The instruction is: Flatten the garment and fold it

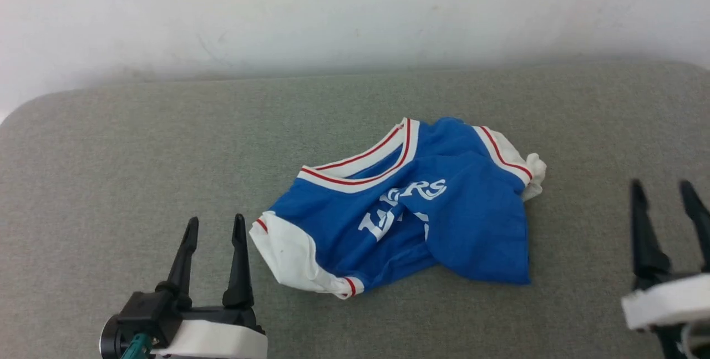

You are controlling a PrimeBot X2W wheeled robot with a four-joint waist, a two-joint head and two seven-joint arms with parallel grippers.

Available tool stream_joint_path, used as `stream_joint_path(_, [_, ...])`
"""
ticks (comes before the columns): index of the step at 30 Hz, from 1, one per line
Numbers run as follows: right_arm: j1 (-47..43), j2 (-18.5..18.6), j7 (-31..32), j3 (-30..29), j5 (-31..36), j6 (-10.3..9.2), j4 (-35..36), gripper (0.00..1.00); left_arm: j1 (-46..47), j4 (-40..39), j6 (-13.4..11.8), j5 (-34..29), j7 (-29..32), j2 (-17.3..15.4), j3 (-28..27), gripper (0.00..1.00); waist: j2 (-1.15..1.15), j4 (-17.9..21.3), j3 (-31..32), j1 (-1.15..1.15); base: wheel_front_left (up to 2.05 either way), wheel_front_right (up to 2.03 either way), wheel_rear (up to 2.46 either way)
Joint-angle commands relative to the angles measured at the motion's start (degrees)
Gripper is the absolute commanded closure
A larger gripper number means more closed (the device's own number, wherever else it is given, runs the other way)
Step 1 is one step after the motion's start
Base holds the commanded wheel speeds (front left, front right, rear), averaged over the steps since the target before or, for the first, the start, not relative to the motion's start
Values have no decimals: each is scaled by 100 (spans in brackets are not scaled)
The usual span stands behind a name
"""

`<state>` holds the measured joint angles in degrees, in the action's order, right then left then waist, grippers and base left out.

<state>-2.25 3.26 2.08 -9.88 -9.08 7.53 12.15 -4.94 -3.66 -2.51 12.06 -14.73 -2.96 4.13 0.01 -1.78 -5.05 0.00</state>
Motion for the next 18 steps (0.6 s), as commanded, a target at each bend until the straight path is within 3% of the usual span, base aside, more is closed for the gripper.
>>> stream_joint_path(1, [-215,-30,-209,-222,-81,-4,34,0,-129,-66,-18,-23,-27,8,0,0,-1,120,-113,0,0,0,0])
stream_joint_path(4, [-485,-35,-496,-429,-541,-4,-139,0,-195,-124,-69,-38,-27,8,0,0,-1,186,-165,0,0,0,0])
stream_joint_path(9, [-552,-36,-718,-445,-715,-4,-248,0,97,-210,-21,-277,-16,-87,92,0,-1,250,-290,0,0,0,0])
stream_joint_path(14, [-355,-37,-724,-437,-654,-4,-194,0,1202,-163,310,-656,473,-425,458,0,-1,215,-474,0,0,0,0])
stream_joint_path(18, [-222,-37,-695,-409,-631,-4,-160,0,2164,326,680,-829,1316,-505,964,0,-1,192,-650,0,0,0,0])
